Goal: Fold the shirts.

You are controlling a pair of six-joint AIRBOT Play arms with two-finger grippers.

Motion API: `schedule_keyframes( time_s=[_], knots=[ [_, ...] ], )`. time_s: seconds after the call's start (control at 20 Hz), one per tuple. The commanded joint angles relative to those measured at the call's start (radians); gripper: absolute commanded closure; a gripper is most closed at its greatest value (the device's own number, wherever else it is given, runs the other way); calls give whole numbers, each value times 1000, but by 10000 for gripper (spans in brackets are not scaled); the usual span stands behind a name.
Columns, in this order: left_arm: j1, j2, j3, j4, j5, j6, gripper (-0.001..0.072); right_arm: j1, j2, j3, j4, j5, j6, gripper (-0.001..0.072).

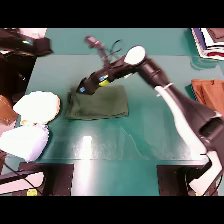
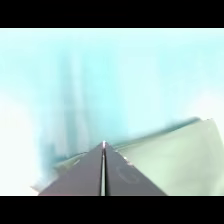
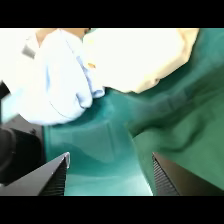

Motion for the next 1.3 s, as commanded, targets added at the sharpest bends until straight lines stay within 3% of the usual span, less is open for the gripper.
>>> schedule_keyframes(
  time_s=[0.0, 0.25, 0.6, 0.8, 1.15, 1.2, 1.25],
  knots=[
    [74, 73, 1, 23, -47, 2, 683, 29, -65, 30, -60, 52, 45, 201],
    [74, 72, 0, 20, -108, 5, 683, -167, 103, -261, -139, 112, 63, 203],
    [71, 72, 0, 2, -136, 9, 683, -507, 292, -758, -123, -24, 142, 196],
    [71, 72, 0, -2, -124, 10, 683, -501, 191, -766, -9, -23, 109, 196],
    [71, 72, 0, -3, -126, 12, 683, -333, -64, -496, 146, 13, 107, 203],
    [71, 72, 0, -6, -125, 12, 683, -317, -88, -458, 145, 25, 107, 274],
    [71, 72, 0, -18, -123, 13, 684, -305, -103, -423, 142, 36, 106, 432]
  ],
)
